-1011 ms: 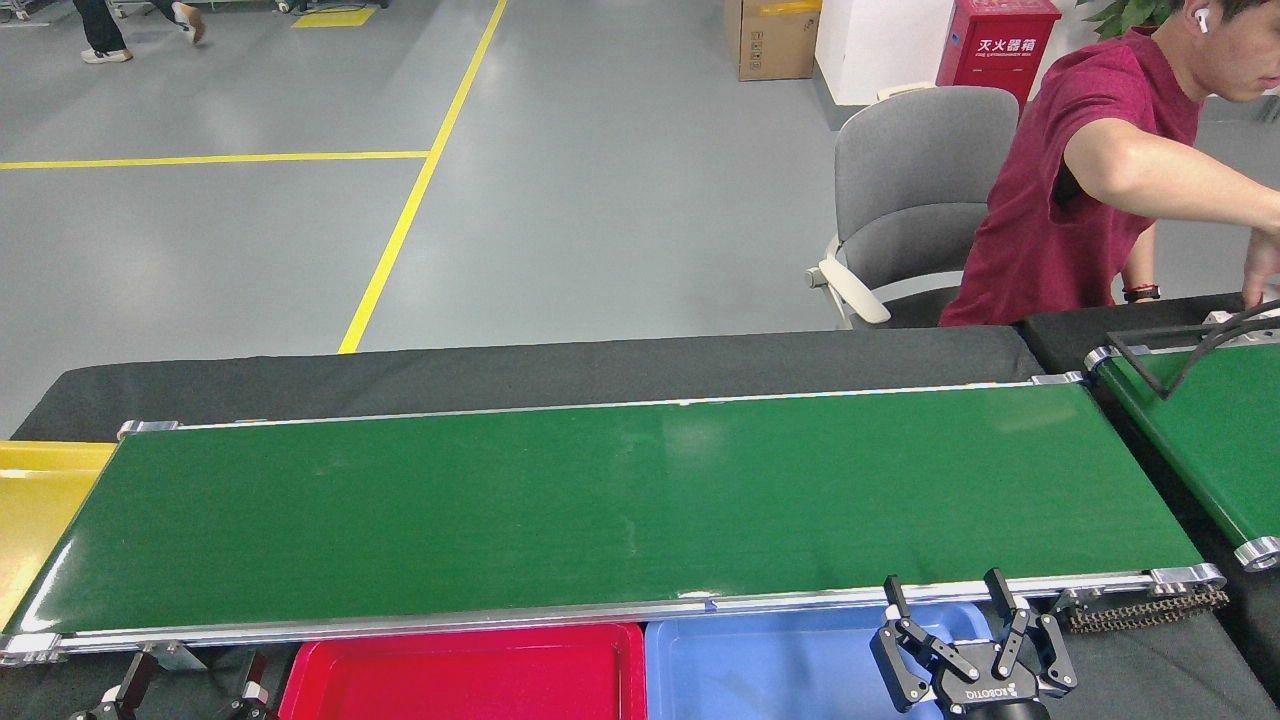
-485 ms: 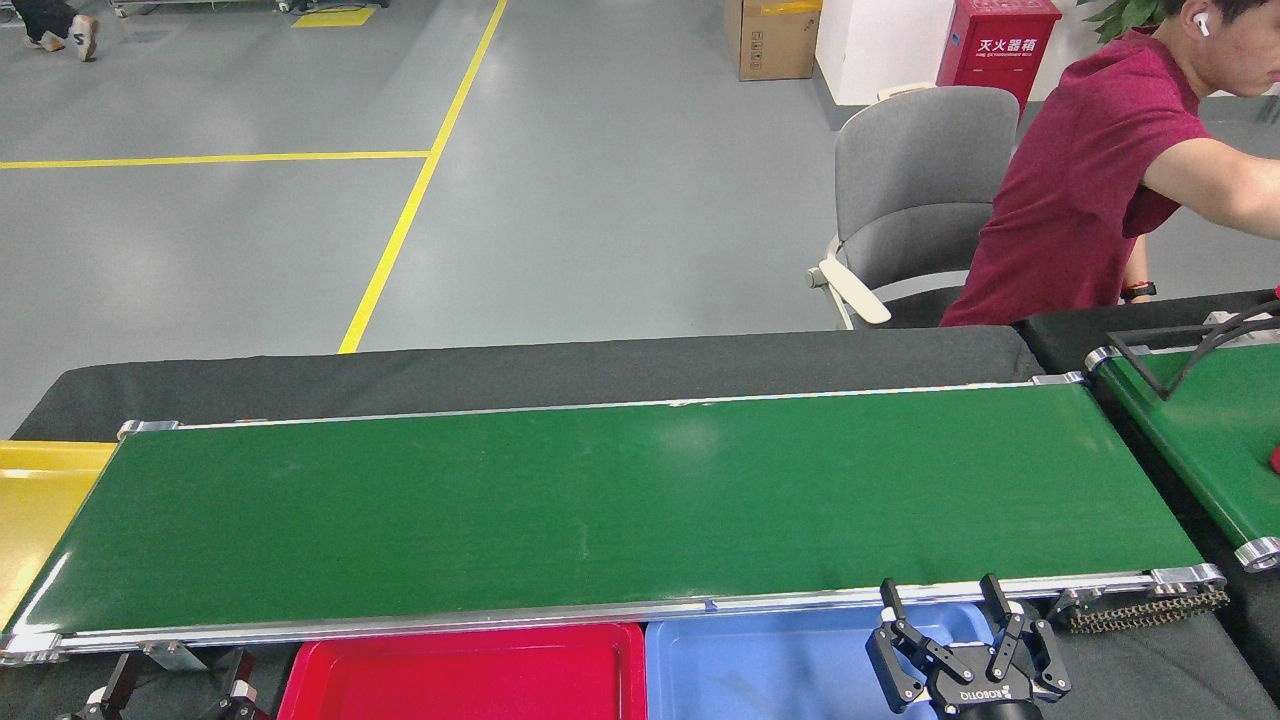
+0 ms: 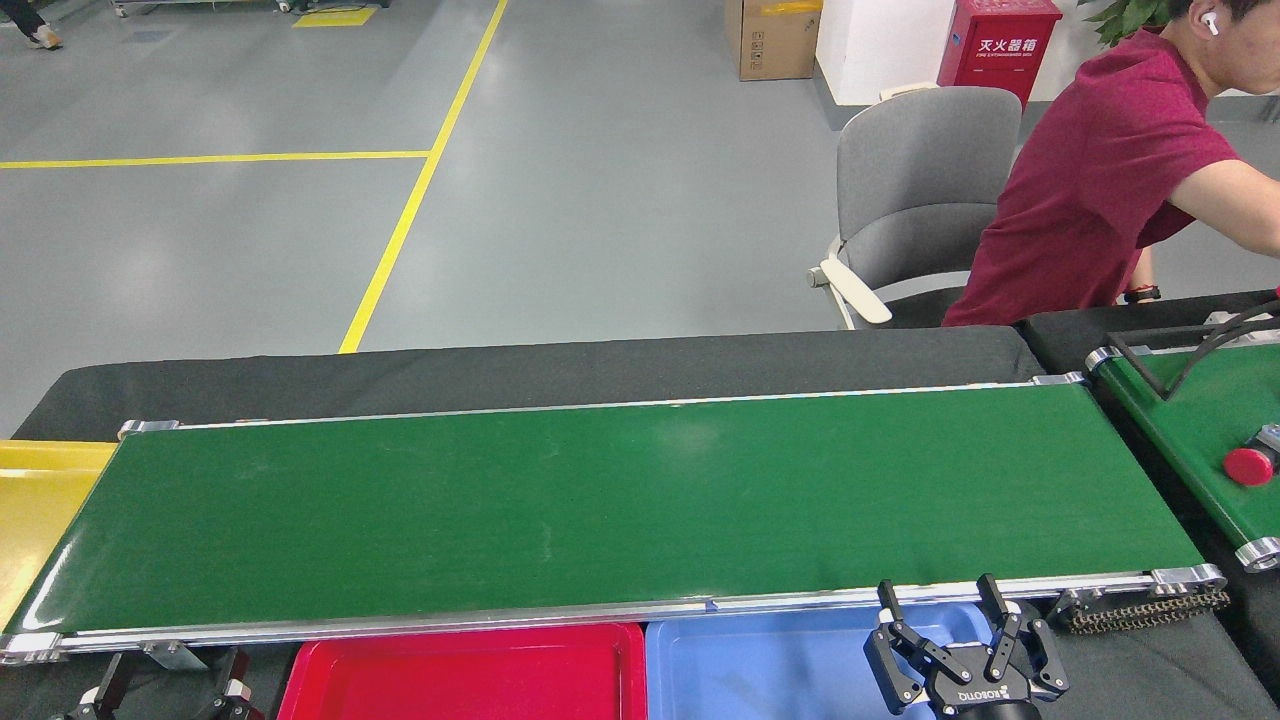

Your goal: Pick switch part from conveyor to tray

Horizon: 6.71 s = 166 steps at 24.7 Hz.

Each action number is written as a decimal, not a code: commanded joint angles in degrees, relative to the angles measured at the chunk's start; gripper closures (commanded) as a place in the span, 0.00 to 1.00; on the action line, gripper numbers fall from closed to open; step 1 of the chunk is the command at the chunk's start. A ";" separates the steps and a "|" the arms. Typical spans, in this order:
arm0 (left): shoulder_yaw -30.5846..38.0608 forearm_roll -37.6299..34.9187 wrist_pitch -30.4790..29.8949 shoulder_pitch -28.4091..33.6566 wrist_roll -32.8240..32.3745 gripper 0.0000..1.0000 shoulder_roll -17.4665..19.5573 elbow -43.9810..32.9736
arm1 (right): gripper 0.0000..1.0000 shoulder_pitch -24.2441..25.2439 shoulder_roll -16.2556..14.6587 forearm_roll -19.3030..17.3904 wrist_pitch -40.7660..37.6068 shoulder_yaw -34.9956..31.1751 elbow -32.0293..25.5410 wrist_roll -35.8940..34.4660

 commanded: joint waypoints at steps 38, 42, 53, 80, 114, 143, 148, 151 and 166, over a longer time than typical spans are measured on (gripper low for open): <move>-1.53 -2.40 -1.97 -1.55 -3.38 0.00 0.68 -0.25 | 0.01 -7.63 3.58 0.61 5.98 -5.69 4.58 14.70; -1.80 -2.40 -1.88 -1.64 -3.38 0.00 0.76 -0.25 | 0.01 -15.98 3.49 0.17 9.06 -6.74 14.86 15.23; -1.80 -2.49 -1.88 -1.91 -3.38 0.00 0.76 -0.25 | 0.09 -35.93 2.88 0.08 10.99 -6.48 41.14 15.05; -1.89 -2.31 -1.88 -1.73 -3.38 0.00 0.06 -0.25 | 0.94 -12.46 7.19 -6.60 -39.55 -4.02 3.44 27.09; -2.41 -2.23 -1.88 -1.03 -3.38 0.00 0.15 -0.43 | 0.09 -5.79 9.38 0.43 -13.18 -14.13 2.73 5.21; -2.41 -2.49 -1.79 -1.82 -3.38 0.00 0.32 0.54 | 0.15 -17.99 11.67 6.24 -5.97 0.72 17.93 12.06; -2.41 -2.40 -1.79 -1.91 -3.38 0.00 0.32 0.63 | 0.52 -20.90 12.11 6.06 -6.06 3.89 20.66 14.79; -2.41 -2.40 -1.79 -1.82 -3.38 0.00 0.15 0.63 | 0.81 -21.07 12.11 6.06 -6.24 4.94 20.57 15.23; -2.50 -2.31 -1.88 -1.82 -3.38 0.00 0.06 0.54 | 0.89 -9.74 12.19 2.37 -36.37 5.38 1.94 19.45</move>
